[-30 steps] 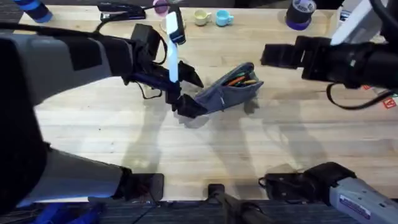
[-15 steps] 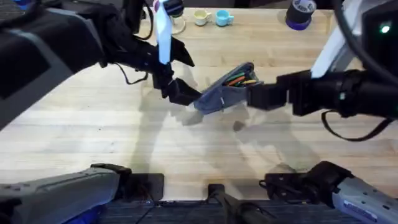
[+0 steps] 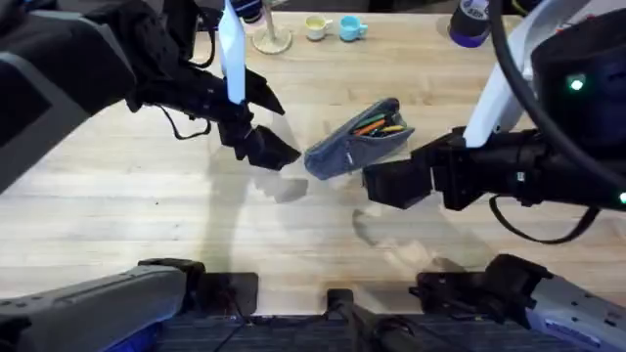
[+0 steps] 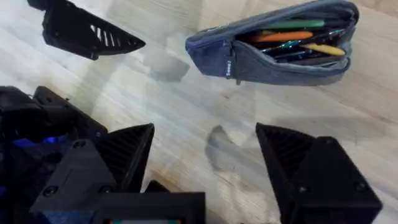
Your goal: Unzip the bag, pick up the pens from the table one at a time and place them inside, then zip the bag closed.
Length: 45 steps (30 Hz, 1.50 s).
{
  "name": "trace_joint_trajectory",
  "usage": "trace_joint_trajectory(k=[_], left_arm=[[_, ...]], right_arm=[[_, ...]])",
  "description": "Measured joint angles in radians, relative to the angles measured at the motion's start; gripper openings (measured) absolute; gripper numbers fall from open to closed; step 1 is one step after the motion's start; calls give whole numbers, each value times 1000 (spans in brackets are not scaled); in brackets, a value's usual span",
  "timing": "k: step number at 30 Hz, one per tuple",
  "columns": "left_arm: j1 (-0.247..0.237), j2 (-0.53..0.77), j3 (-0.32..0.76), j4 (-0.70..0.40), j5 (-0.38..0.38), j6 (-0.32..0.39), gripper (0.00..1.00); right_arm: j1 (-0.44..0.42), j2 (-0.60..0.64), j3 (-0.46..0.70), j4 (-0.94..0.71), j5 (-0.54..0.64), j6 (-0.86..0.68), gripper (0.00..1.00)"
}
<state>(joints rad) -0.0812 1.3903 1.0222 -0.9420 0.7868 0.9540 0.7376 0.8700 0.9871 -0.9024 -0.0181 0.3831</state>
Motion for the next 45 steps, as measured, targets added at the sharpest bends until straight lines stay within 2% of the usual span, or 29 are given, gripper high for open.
trace_joint_trajectory(k=[19,29,45], left_arm=[[0,0,0,-1,-2,0,994],[0,0,0,-1,-2,0,993],[0,0,0,-1,-2,0,993]], right_arm=[[0,53,0,0,0,29,997],[0,143,0,7,88,180,998],[18,325,0,113,108,202,998]])
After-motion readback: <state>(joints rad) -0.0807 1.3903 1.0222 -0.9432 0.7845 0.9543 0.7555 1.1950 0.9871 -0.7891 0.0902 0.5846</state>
